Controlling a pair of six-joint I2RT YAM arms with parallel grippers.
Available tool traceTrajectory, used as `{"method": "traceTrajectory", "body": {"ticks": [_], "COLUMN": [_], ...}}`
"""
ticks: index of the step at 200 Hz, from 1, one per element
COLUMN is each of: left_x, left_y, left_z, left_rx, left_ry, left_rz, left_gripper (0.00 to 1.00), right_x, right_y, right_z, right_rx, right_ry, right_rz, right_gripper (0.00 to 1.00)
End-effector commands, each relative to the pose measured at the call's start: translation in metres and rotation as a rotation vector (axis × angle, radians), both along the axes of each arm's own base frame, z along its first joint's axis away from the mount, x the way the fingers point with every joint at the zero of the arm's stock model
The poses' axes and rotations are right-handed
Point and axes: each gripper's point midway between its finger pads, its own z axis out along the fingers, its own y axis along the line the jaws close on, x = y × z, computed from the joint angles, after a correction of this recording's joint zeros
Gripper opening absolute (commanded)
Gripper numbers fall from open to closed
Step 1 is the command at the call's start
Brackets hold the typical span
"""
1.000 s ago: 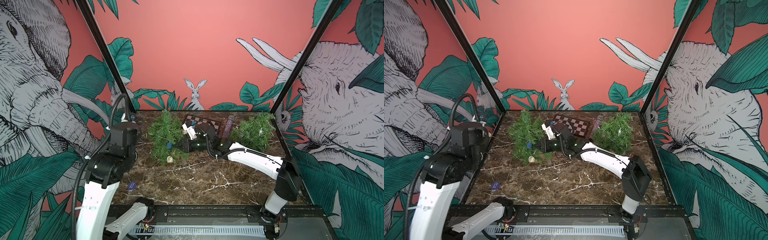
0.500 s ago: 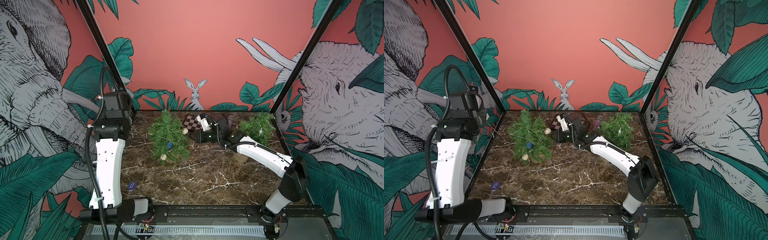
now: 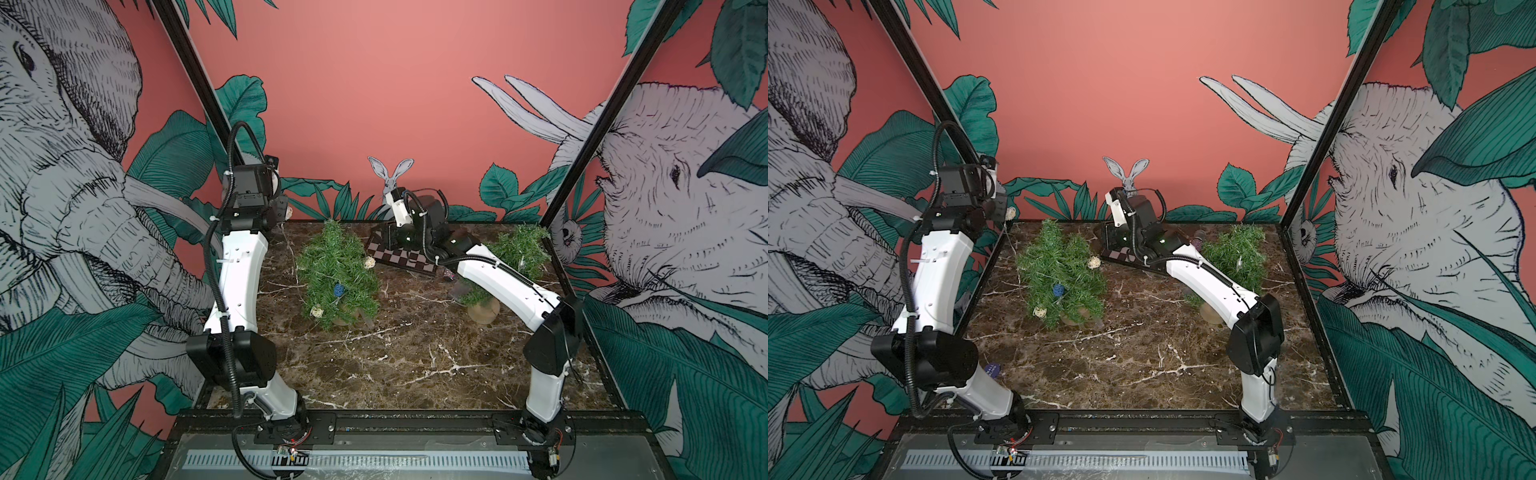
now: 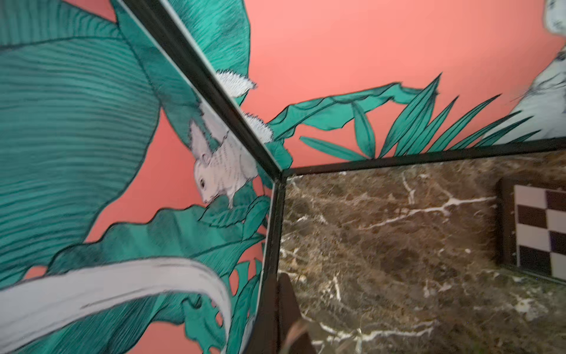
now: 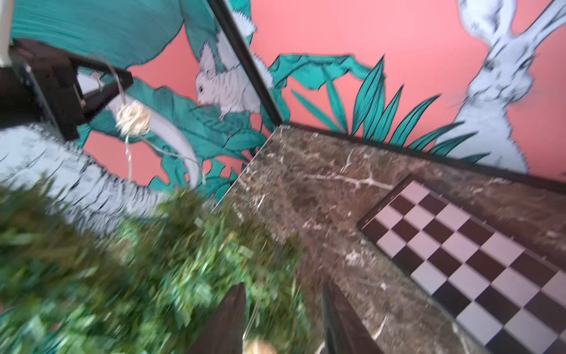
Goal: Wrap string light around the christmas tree
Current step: Wrap the light string around the Christmas tree.
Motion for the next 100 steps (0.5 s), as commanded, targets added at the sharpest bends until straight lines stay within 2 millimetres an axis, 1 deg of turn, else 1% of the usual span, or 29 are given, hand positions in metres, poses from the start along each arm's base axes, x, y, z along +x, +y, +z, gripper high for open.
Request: {"method": "traceTrajectory", "body": {"ticks": [1, 21, 38, 61, 79, 91, 100], "left_x": [0.023, 0.043, 0.054, 0.062, 0.065, 0.066, 0.067], "left_y": [-0.034, -0.053, -0.079, -0.119, -0.155, -0.173, -0.182], "left_z": [0.048, 0.053, 0.059, 0.065, 0.067, 0.066, 0.067], "left_rx": [-0.088, -0.189, -0.247, -0.296, -0.356, -0.402, -0.44], "left_ry": [-0.244, -0.305, -0.375, -0.429, -0.44, -0.444, -0.445], "left_rz": [-0.177, -0.273, -0.396, -0.537, -0.651, -0.709, -0.738], "left_gripper": [0.0, 0.0, 0.0, 0.0, 0.0, 0.0, 0.0], "right_x": [0.027, 0.045, 0.058, 0.068, 0.075, 0.079, 0.08], "right_y": [0.011, 0.019, 0.026, 0.033, 0.037, 0.039, 0.04], "right_z": [0.006, -0.001, -0.004, -0.002, 0.003, 0.005, 0.008], "right_rx": [-0.008, -0.03, -0.035, -0.035, -0.006, 0.015, 0.029], "right_ry": [-0.12, -0.189, -0.258, -0.374, -0.421, -0.442, -0.454], "right_rz": [-0.023, -0.03, -0.023, -0.005, 0.007, 0.016, 0.023], "right_gripper": [0.46, 0.49, 0.51, 0.55, 0.57, 0.59, 0.6]}}
